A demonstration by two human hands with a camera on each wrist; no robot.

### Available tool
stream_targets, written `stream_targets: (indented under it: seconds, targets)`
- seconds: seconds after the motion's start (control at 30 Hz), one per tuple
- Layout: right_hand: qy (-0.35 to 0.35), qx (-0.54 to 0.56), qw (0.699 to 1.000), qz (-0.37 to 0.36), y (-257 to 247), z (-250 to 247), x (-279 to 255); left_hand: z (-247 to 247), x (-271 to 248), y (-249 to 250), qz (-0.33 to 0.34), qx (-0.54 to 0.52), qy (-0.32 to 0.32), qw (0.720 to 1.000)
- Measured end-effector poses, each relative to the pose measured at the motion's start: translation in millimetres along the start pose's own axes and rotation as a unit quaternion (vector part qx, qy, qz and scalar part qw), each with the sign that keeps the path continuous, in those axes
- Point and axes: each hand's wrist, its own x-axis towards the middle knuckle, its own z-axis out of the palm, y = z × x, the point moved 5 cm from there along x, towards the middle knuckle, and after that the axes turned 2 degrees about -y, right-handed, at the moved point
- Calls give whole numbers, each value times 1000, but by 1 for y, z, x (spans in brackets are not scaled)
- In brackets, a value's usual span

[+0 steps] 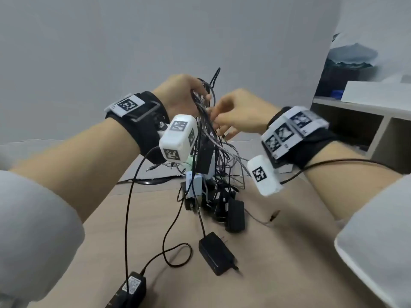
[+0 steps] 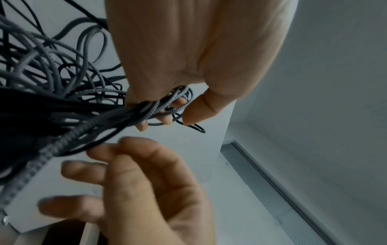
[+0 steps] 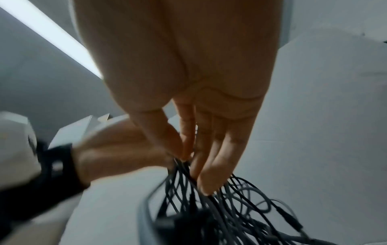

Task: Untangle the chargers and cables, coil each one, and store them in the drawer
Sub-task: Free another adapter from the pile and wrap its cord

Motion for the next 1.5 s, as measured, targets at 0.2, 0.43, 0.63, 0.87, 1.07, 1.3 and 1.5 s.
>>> stream_targets:
  seconds: [0.2,0.43,0.63,0.87,1.07,1.3,1.5]
  targets:
    - [15,7,1000,20,16,20,8,-2,-3,-4,90,140,10,986]
    - [-21,90,994,61,38,37,8,-7,-5,-23,92,191,7,977]
    - [-93,157,980,84,47,53,7,-17,-2,-31,101,176,35,979]
    - [-43,167,980,101,53,57,11,-22,1,-34,94,103,56,989]
    - [-13,52,997,49,50,60,20,-25,1,-35,79,109,39,990]
    - [-42,160,985,56,55,72,13,-26,-4,-39,62,156,2,986]
    - [-85,85,990,72,59,86,11,-27,-3,-46,92,168,23,981]
